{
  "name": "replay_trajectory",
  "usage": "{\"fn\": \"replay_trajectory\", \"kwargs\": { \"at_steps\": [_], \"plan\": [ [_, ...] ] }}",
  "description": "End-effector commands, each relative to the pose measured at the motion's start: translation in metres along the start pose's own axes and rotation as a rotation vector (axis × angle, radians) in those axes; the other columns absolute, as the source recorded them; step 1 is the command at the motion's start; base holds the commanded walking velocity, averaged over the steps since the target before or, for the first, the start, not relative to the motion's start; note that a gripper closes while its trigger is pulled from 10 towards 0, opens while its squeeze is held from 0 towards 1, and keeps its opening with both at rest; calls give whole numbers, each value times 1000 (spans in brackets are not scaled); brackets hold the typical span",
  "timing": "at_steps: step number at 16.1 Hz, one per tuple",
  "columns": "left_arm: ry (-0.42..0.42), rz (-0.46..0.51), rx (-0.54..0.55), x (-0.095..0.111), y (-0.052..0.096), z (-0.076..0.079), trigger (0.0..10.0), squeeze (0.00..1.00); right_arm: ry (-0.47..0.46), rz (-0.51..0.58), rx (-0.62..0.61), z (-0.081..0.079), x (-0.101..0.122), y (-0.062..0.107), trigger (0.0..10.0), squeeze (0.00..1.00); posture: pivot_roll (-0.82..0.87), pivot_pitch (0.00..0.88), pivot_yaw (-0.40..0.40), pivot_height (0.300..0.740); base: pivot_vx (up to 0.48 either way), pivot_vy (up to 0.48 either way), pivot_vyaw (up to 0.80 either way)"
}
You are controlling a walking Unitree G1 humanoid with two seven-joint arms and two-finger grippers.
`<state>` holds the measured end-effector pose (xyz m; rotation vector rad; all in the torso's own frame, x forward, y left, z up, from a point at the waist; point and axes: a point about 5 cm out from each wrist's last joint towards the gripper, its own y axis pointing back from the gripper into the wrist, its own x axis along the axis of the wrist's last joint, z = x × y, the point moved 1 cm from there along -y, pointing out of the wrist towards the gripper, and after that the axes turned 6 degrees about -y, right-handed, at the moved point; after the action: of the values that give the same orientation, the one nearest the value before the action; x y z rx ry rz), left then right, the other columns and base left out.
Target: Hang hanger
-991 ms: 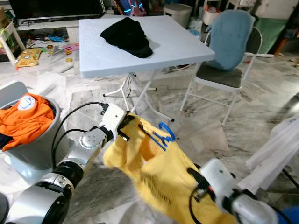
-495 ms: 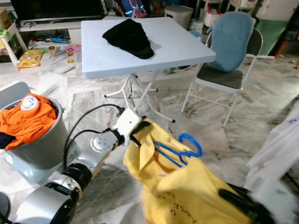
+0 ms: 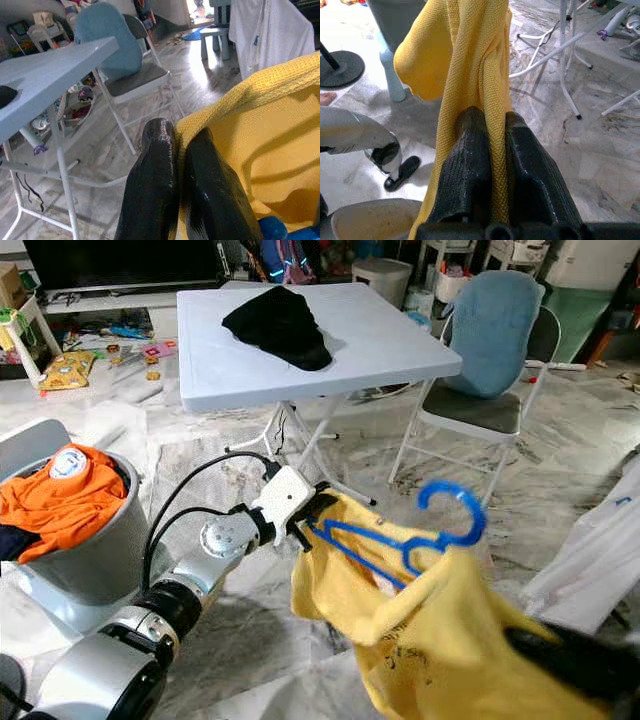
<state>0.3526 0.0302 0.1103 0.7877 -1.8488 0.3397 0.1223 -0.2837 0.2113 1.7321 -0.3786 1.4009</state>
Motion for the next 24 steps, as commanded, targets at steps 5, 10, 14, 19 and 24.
{"fn": "replay_trajectory", "kwargs": {
  "at_steps": [5,10,14,19,24],
  "plan": [
    [361,-177,125,-46,27,-18,2667,0,-9,184,-58,8,24,4,10000,0,-89,4,-30,740,0,0,0],
    [491,-107,35,-35,21,-15,10000,0,25,90,-107,15,14,-5,10000,0,-88,5,-30,740,0,0,0],
    [569,-40,-11,-23,17,-17,10000,0,41,89,-91,13,14,-8,10000,0,-86,10,-29,740,0,0,0],
    [678,52,-53,-12,16,-16,10000,1000,56,61,-104,16,10,-10,10000,0,-89,13,-33,740,0,0,0],
    [1139,200,-196,11,23,-32,10000,1000,26,66,-22,7,7,-15,10000,0,-84,9,-33,740,0,0,0]
  ]
}}
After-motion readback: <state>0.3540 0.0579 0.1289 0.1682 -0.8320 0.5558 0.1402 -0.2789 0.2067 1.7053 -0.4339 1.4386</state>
